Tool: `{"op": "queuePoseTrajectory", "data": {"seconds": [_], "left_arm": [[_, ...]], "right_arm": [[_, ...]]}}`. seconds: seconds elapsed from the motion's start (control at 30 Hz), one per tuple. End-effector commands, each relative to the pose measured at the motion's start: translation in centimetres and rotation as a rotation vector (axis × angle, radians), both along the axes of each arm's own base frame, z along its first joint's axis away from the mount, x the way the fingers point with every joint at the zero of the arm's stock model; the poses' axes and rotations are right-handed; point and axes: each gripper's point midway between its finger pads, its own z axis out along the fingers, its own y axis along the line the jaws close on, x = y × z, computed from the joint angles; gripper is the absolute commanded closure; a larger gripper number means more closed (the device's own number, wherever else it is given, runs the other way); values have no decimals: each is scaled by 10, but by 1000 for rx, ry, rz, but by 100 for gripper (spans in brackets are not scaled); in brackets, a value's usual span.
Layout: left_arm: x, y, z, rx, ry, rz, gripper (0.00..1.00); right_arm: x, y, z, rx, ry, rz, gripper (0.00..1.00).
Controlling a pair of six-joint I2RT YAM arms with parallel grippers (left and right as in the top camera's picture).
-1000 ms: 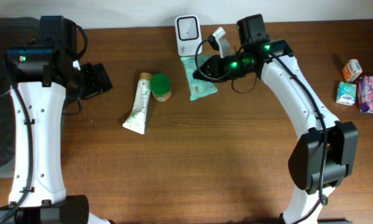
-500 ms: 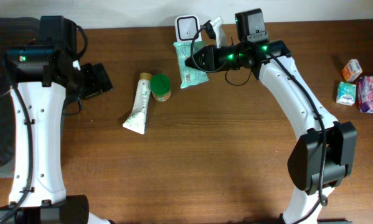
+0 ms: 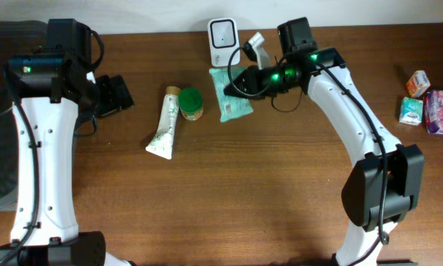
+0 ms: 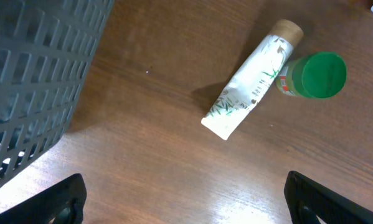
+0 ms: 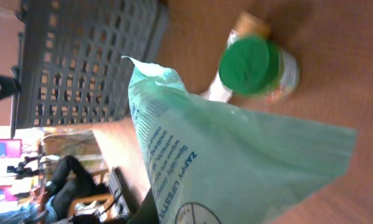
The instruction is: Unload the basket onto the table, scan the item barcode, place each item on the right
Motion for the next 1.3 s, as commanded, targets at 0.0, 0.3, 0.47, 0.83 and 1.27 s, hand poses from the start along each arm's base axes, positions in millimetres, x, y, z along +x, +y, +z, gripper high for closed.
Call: {"op": "queuePoseTrajectory", "data": {"seconds": [0.0,0.3,0.47,0.83,1.27], "left_arm": [[-3,4,6,6,-17,15,1],[-3,4,6,6,-17,15,1],[-3,4,6,6,-17,15,1],[-3,4,6,6,-17,15,1],[-3,4,6,6,-17,15,1]], "right_arm": [[-11,2,21,25,-5,13,96],[20,-2,22,-43,-230,4,96],[25,0,27,-31,-262,4,96],[28,-29,-6,-229,-125,-156,96],[13,-158,-84,-1268,-68,-700,96]]}}
